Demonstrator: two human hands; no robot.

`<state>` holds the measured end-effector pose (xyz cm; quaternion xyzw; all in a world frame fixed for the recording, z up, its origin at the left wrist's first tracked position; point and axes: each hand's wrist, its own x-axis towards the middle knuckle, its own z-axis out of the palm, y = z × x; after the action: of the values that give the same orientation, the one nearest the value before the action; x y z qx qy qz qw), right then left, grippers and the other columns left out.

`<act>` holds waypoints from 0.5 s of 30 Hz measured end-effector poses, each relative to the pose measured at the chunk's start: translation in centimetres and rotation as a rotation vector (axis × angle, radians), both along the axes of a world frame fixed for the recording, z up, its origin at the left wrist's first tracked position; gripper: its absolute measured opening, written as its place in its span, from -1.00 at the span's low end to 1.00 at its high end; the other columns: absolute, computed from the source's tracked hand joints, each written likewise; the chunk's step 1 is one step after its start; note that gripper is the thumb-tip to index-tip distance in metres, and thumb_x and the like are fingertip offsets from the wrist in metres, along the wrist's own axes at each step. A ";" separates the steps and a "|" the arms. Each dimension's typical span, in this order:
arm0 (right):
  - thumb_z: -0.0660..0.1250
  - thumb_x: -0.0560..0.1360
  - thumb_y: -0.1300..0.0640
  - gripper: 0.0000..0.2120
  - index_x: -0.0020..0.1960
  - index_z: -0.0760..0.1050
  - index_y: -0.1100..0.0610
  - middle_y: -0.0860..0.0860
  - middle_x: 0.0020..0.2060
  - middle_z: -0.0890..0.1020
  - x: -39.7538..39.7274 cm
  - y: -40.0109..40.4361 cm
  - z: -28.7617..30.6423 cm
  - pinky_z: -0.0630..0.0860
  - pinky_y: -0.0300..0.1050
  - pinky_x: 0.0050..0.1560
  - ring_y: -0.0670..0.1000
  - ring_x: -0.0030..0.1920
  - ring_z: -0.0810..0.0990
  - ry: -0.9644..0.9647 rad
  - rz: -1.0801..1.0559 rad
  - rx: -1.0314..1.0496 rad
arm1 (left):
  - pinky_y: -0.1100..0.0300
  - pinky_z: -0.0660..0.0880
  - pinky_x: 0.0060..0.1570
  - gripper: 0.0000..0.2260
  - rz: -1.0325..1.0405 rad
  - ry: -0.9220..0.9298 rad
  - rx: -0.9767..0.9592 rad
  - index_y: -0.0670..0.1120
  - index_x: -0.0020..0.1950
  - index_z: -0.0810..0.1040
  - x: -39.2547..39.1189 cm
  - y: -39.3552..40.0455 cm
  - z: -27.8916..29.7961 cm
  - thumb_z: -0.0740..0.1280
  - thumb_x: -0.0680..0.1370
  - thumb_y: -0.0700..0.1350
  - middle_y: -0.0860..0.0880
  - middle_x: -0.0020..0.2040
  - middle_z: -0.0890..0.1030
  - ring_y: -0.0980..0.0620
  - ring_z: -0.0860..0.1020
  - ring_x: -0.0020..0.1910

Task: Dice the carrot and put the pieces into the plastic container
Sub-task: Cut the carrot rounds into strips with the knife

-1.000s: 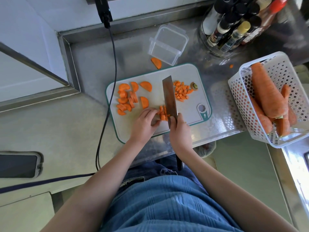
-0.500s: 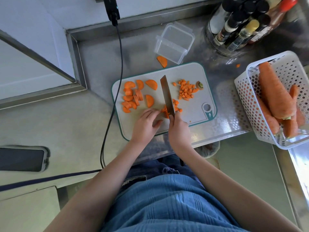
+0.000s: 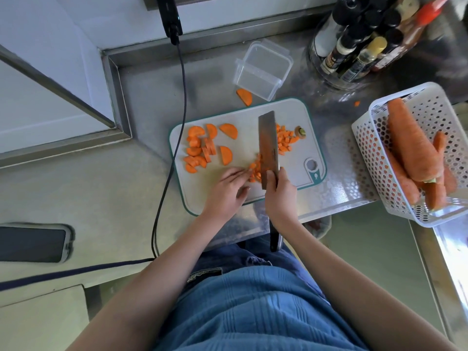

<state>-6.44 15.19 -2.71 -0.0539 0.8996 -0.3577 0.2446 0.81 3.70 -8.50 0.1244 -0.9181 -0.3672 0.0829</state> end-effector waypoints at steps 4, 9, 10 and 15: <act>0.07 0.66 0.07 -0.75 -0.14 0.29 0.17 0.01 -0.39 0.45 -0.3 0.3 0.5 0.33 -0.05 -0.41 0.01 -0.44 0.36 -0.010 -0.043 -0.069 | 0.10 0.50 0.15 -0.66 0.017 0.015 -0.017 -0.22 0.26 0.53 0.4 0.0 0.2 0.31 0.48 -0.31 -0.11 0.13 0.58 0.03 0.45 0.22; 0.07 0.65 0.04 -0.73 -0.13 0.32 0.19 0.02 -0.38 0.46 -0.2 0.5 0.6 0.27 -0.07 -0.39 0.01 -0.40 0.38 -0.030 0.037 -0.052 | 0.13 0.19 0.41 -0.56 -0.095 0.029 -0.140 -0.23 0.41 0.35 0.6 -0.3 1.0 0.08 0.54 -0.22 -0.12 0.39 0.40 -0.02 0.27 0.42; 0.07 0.65 0.04 -0.72 -0.14 0.31 0.19 0.02 -0.38 0.45 -0.1 0.5 0.6 0.27 -0.07 -0.39 0.02 -0.41 0.37 -0.028 0.027 -0.047 | 0.11 0.16 0.43 -0.55 -0.134 0.008 -0.158 -0.23 0.42 0.34 0.4 -0.4 1.0 0.07 0.53 -0.21 -0.12 0.41 0.38 -0.02 0.23 0.44; 0.07 0.65 0.04 -0.73 -0.14 0.29 0.17 0.03 -0.39 0.46 -0.4 0.5 0.6 0.27 -0.08 -0.42 0.05 -0.41 0.39 -0.005 0.059 -0.018 | 0.02 0.18 0.43 -0.56 -0.144 -0.074 -0.150 -0.23 0.39 0.38 -0.1 -0.8 -0.4 0.25 0.50 -0.29 -0.14 0.37 0.43 -0.09 0.30 0.42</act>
<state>-6.86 15.73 -2.09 -0.0820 0.8938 -0.3585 0.2567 0.73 2.86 -8.91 0.0653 -0.9519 -0.2977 0.0312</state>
